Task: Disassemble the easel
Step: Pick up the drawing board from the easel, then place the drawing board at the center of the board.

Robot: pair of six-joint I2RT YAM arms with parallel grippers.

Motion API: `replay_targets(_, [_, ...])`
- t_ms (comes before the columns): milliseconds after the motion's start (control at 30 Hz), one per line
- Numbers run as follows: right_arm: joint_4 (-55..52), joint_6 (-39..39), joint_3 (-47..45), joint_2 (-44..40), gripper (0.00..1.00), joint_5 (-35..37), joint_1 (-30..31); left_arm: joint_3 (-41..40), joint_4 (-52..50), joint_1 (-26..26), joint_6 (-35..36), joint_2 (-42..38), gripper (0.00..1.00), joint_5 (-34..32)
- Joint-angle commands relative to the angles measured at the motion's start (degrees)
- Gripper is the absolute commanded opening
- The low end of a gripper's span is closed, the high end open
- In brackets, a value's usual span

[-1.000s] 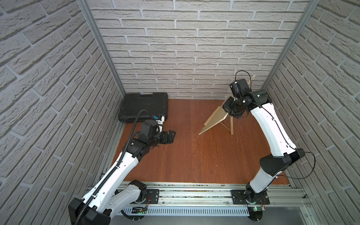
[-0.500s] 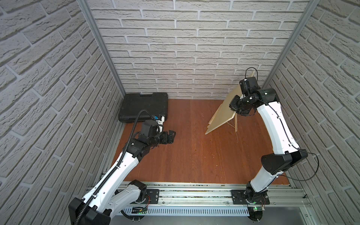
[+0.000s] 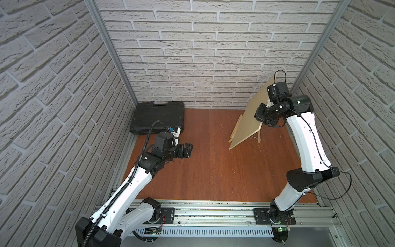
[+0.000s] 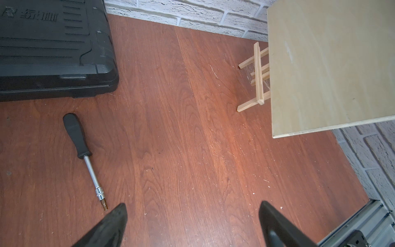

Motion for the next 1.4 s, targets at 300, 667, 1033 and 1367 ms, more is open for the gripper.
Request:
replay_targets(300, [22.22,-4.73,3.49,-12.02,0.03,-8.49,-0.06,-0.56,2.32,-0.01,-1.23,-1.24,0.97,-0.63])
replay_targets(667, [39.11,0.82,-19.46,-30.66,0.03,-30.24,2.35,-5.21,15.91,10.51,-16.67,-4.99,0.98,12.34])
replay_targets(1033, [54.11,5.43,-41.84,-38.0,0.03,-35.35,13.44,-11.02,30.98,14.3,-33.9,-0.09,0.98,28.35])
replay_targets(1367, [65.94,9.27,-53.49,-40.36,0.02,-36.14,18.78,-18.99,33.36,10.99,-36.79,-1.49,0.98,25.5])
